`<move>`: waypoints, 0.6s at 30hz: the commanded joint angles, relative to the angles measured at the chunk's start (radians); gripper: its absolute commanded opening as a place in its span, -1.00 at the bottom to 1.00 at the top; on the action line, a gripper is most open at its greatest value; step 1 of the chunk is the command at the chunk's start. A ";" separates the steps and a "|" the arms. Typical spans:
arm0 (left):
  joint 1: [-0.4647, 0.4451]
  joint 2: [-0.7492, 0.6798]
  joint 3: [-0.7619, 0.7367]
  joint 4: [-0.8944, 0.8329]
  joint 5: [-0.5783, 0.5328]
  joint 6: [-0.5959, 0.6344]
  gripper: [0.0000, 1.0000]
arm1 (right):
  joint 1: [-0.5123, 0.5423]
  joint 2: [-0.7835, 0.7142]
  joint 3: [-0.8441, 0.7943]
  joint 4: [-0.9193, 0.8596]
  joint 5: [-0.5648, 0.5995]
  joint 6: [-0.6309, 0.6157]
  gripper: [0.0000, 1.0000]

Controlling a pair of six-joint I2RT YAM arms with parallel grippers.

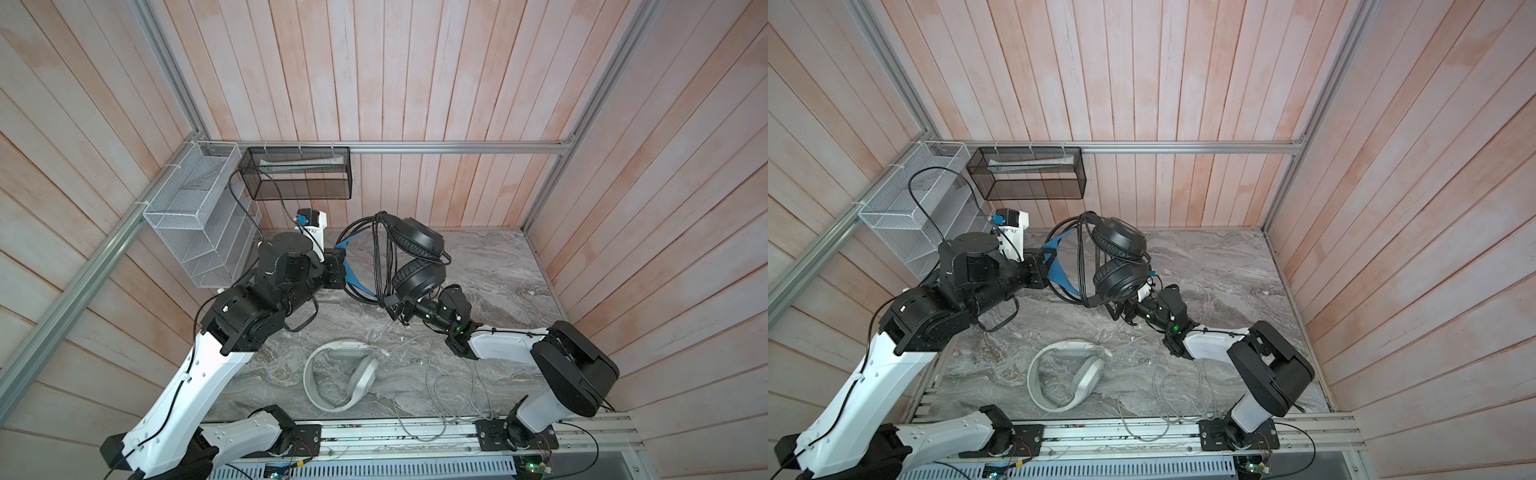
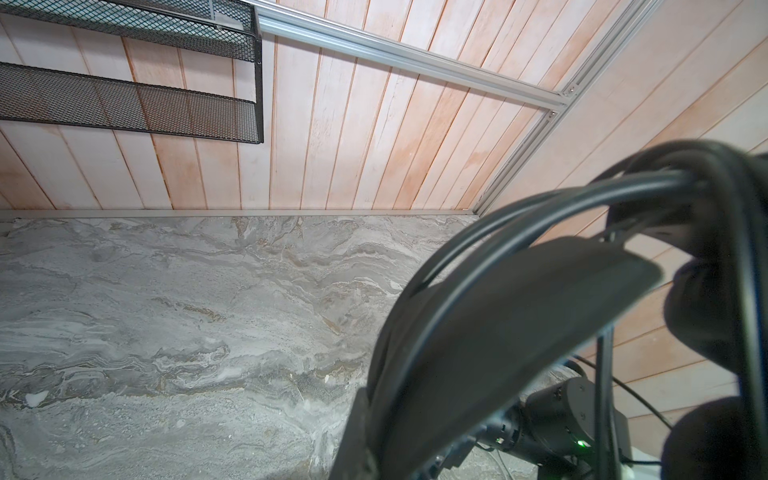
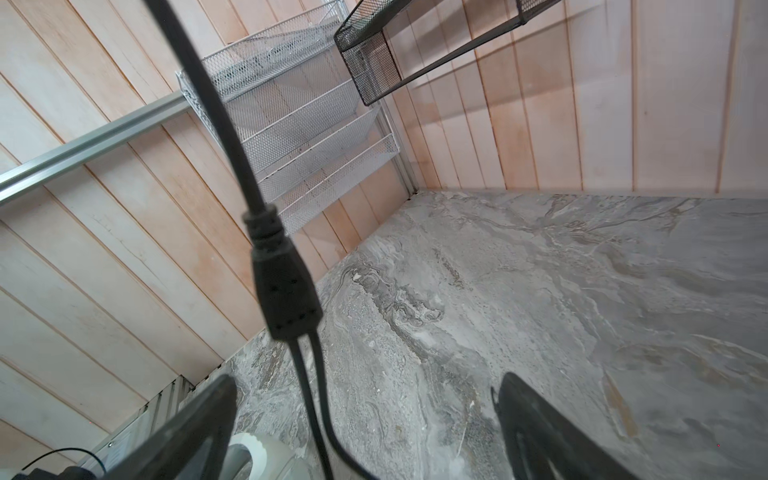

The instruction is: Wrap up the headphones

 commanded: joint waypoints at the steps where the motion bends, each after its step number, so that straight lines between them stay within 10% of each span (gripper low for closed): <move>1: 0.005 -0.010 0.050 0.072 0.021 -0.039 -1.00 | 0.004 0.053 0.027 0.051 -0.015 -0.012 0.90; 11: 0.018 -0.016 0.014 0.110 0.018 -0.030 -1.00 | 0.004 0.110 0.012 0.007 0.046 -0.044 -0.82; 18: 0.083 0.005 0.008 0.141 0.069 -0.043 -1.00 | 0.007 0.068 -0.041 0.003 0.042 -0.057 -1.00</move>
